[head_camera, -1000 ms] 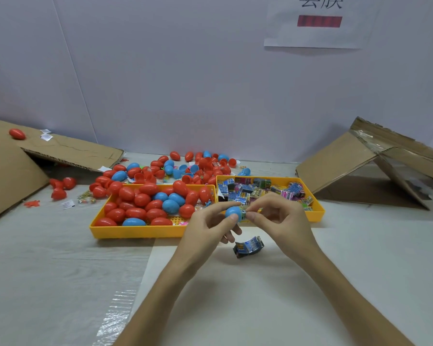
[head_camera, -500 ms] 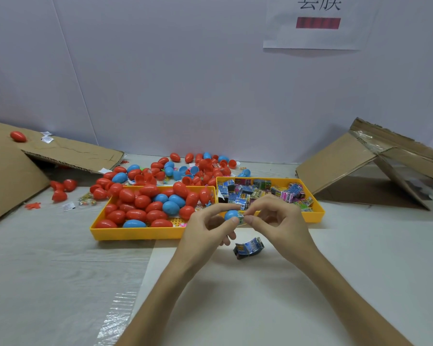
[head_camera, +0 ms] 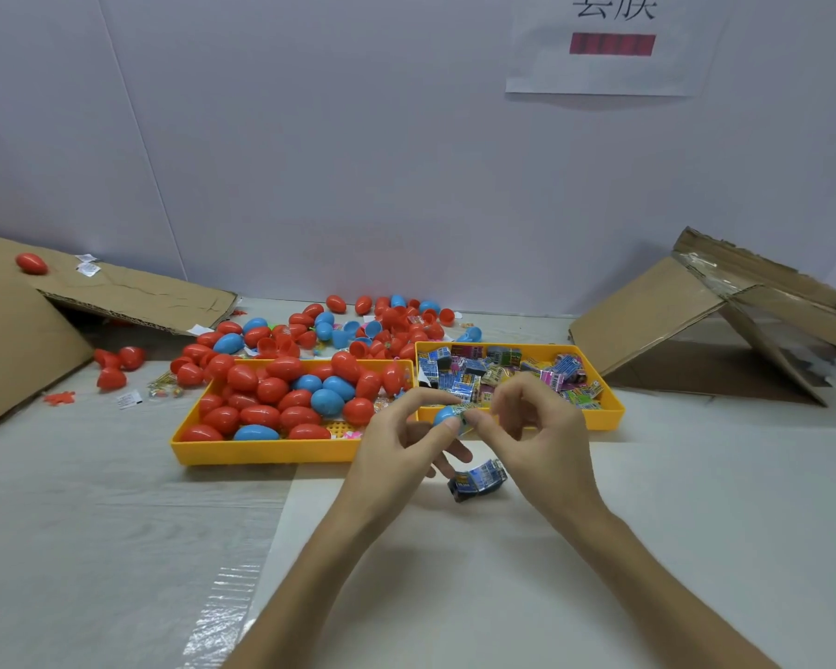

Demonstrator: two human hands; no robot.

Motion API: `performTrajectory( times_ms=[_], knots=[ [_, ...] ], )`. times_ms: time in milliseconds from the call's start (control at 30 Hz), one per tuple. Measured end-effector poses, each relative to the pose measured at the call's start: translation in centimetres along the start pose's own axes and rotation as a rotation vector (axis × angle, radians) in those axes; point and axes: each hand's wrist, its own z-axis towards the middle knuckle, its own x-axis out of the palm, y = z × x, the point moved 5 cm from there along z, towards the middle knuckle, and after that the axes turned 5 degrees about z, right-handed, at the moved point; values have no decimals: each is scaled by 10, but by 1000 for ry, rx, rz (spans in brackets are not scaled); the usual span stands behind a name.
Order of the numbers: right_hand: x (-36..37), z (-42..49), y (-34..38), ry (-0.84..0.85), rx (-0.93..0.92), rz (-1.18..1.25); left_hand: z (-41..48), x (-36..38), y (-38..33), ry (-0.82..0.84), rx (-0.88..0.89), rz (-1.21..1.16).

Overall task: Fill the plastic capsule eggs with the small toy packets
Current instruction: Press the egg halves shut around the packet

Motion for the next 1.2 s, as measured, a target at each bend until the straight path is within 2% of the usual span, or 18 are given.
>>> performTrajectory(
  times_ms=[167, 367, 533, 667, 933, 1200],
  knots=[
    [8, -7, 7, -28, -87, -41, -1, 0, 0, -33, -27, -88],
    [17, -14, 15, -16, -218, -137, -2, -5, 1, -156, -47, -221],
    [20, -23, 20, -120, -270, -286, -6, 4, 2, -77, -140, -542],
    [17, -25, 23, -193, -301, -289, -6, 9, 5, -55, -184, -689],
    [15, -25, 20, -225, -362, -280, -4, 6, 6, -122, -192, -687],
    [14, -26, 20, -207, -407, -288, -3, 7, 8, -93, -224, -679]
  ],
)
